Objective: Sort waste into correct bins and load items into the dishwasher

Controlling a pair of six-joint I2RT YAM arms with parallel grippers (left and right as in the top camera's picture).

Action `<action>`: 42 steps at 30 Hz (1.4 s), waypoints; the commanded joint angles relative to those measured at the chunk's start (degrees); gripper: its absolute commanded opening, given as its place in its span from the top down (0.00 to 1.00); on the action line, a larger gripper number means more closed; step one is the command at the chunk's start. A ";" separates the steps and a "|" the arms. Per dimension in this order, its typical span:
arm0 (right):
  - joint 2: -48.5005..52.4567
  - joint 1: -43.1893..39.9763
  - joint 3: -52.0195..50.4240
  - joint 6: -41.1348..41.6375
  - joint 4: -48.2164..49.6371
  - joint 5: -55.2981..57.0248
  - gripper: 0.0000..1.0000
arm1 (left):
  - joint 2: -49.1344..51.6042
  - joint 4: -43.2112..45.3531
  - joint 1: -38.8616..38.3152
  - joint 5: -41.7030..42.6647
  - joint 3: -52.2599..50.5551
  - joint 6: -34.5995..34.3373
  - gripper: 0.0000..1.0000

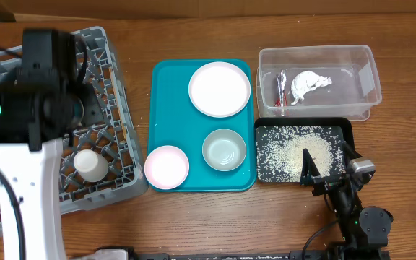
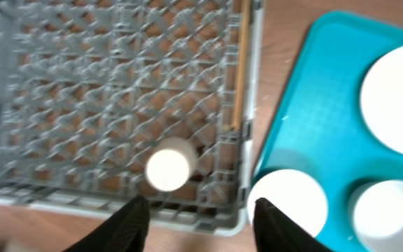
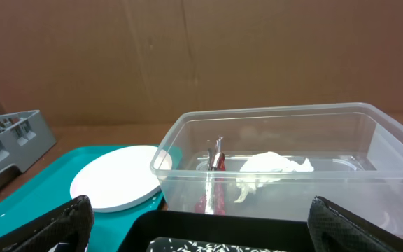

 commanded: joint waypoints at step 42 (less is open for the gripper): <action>-0.57 -0.42 -0.63 -0.22 0.33 -0.07 0.00 | 23.54 33.64 -0.55 0.68 -32.52 7.72 0.96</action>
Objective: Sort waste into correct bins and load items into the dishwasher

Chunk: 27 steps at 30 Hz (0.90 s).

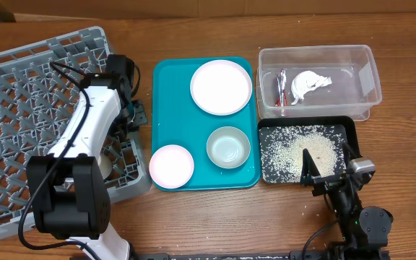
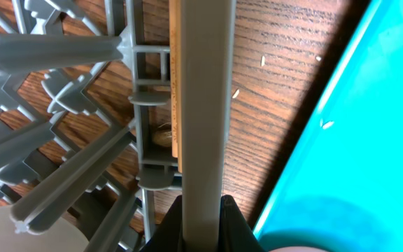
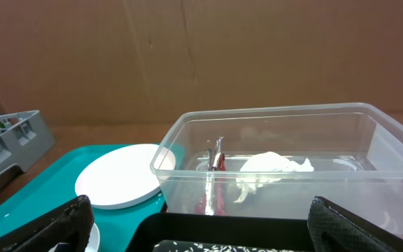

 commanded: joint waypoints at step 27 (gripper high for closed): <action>-0.57 -0.42 -0.63 -0.24 0.35 -0.04 0.00 | 1.25 9.22 0.15 0.24 -0.72 24.85 0.96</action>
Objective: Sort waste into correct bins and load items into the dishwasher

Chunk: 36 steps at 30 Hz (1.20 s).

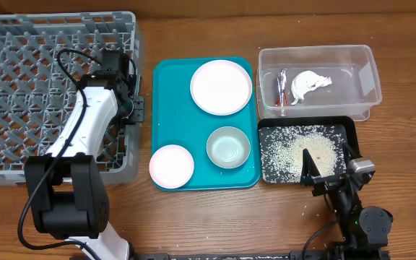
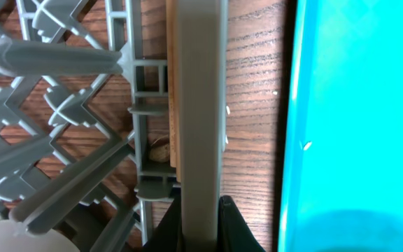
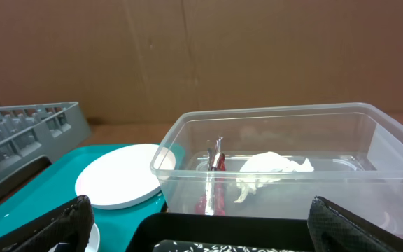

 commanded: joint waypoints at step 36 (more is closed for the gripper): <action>-0.57 -0.42 -0.63 -0.22 0.33 -0.04 0.00 | -37.29 -43.63 -15.67 1.20 18.34 -20.48 0.51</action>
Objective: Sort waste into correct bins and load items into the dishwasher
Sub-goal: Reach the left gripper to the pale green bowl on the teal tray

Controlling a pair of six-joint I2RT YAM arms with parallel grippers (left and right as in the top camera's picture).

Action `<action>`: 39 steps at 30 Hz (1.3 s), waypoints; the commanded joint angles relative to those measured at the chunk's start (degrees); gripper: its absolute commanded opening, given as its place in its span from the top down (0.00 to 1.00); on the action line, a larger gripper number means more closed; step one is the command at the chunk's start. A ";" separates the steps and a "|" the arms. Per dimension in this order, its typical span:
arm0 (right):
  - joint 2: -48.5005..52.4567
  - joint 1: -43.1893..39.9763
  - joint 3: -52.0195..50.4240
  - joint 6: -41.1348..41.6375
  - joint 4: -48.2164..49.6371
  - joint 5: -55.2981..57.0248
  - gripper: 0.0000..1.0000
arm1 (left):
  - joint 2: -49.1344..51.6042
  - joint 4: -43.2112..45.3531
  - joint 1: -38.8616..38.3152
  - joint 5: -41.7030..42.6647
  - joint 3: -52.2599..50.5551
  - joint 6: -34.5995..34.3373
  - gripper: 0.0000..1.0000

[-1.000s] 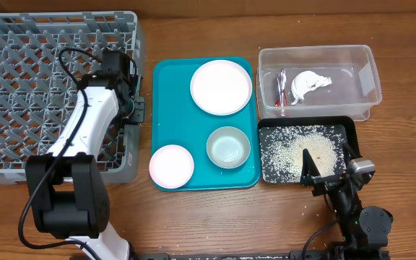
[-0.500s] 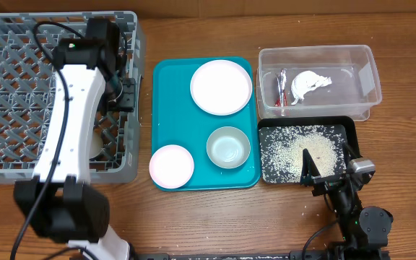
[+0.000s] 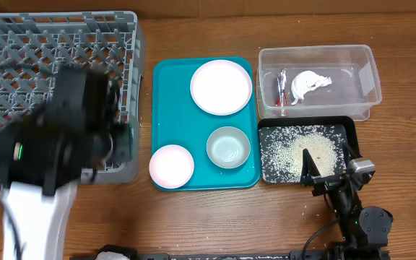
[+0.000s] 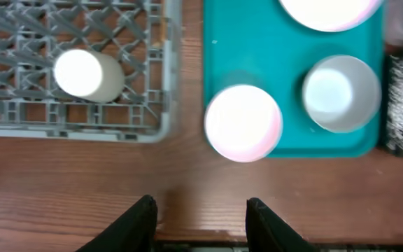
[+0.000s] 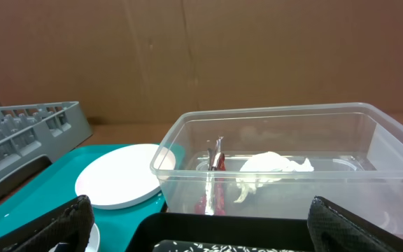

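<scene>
The grey dish rack (image 3: 20, 43) lies square at the table's left, with a white cup (image 4: 86, 75) lying in its near right corner. A teal tray (image 3: 166, 94) carries a white plate (image 3: 221, 87), a grey-green bowl (image 3: 227, 147) and a pink dish (image 3: 171, 166). My left gripper (image 4: 201, 218) hangs high over the table's front edge, open and empty; in the overhead view the blurred arm hides it. My right gripper (image 5: 200, 213) rests open at the near edge of the black tray of rice (image 3: 305, 152).
A clear bin (image 3: 316, 81) at the back right holds a crumpled tissue (image 3: 308, 83) and a red and silver wrapper (image 3: 282, 88). A few rice grains lie on the wood by the black tray. A cardboard wall stands behind the table.
My left gripper has let go of the rack's right rim and now stands open, much higher, looking down on the rack's corner and the tray. The rack and right arm have not moved.
At first the rack lay askew and my left gripper hung open above it. Then the gripper was shut on the rack's right rim. Then the rack lay square to the table with the gripper still on it. Now the rim is released.
</scene>
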 commanded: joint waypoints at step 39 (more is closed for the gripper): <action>-0.57 -0.42 -0.63 -0.24 0.33 -0.02 0.00 | 39.19 41.48 -20.68 4.00 -22.12 -6.60 0.78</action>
